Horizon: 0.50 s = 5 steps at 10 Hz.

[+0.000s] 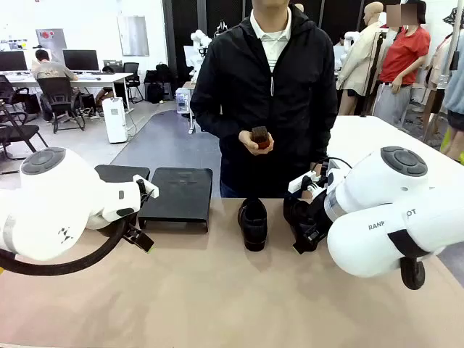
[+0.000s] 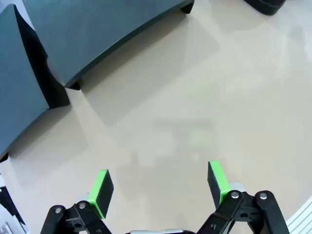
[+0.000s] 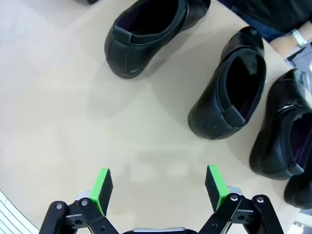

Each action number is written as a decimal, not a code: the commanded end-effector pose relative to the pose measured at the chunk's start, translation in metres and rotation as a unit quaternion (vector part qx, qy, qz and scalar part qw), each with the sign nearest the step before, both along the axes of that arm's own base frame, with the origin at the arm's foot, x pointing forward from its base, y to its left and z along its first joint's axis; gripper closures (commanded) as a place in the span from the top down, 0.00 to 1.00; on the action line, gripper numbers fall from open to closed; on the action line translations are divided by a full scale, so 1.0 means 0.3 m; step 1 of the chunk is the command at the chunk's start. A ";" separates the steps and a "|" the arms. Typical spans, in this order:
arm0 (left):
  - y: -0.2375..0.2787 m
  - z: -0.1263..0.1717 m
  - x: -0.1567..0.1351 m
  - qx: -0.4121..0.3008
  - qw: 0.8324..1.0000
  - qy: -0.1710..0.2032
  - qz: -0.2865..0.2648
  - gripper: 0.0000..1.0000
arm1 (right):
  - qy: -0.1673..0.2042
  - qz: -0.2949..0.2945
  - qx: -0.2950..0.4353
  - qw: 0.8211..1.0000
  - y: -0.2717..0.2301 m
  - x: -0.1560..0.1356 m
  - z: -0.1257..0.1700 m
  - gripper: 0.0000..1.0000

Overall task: Organize the shoes by placing them on the stand.
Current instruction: Pick up one Shoe and place it in the middle of the table.

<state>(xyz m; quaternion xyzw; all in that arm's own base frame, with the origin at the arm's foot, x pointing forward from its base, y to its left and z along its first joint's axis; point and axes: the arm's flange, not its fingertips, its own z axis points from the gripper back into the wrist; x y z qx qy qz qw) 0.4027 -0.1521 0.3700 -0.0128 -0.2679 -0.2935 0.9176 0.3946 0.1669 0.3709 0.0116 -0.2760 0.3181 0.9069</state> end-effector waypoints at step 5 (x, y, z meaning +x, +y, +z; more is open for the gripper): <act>0.000 0.001 0.000 0.000 1.000 0.000 0.000 1.00 | 0.000 0.000 0.000 1.000 0.000 0.000 0.000 1.00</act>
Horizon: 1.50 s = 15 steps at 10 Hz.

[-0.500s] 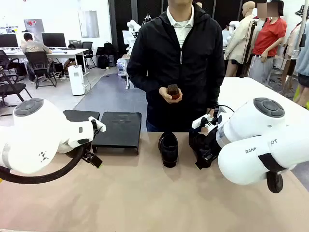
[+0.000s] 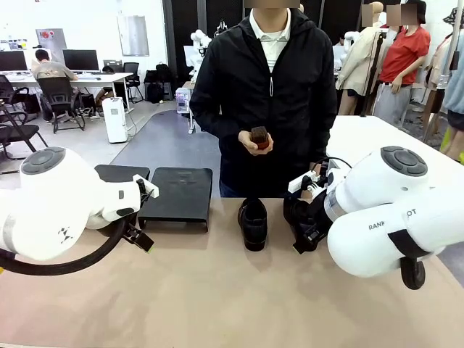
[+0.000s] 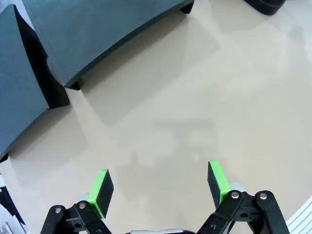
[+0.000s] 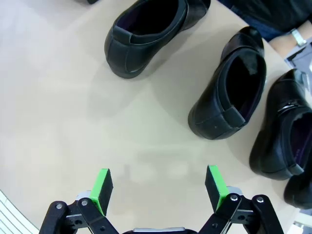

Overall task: Organize the shoes by placing them on the stand.
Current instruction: Pick up one Shoe and place it in the middle of the table.

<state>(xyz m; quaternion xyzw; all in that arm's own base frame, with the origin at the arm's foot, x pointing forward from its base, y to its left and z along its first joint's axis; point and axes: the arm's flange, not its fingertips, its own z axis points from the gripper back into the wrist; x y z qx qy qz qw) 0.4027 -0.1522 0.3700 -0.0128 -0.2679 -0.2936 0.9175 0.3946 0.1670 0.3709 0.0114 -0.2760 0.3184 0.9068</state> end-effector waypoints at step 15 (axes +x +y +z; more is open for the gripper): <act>0.458 0.648 -0.403 -0.217 0.963 0.154 0.052 1.00 | 0.075 -0.196 0.171 0.963 -0.294 -0.530 0.697 1.00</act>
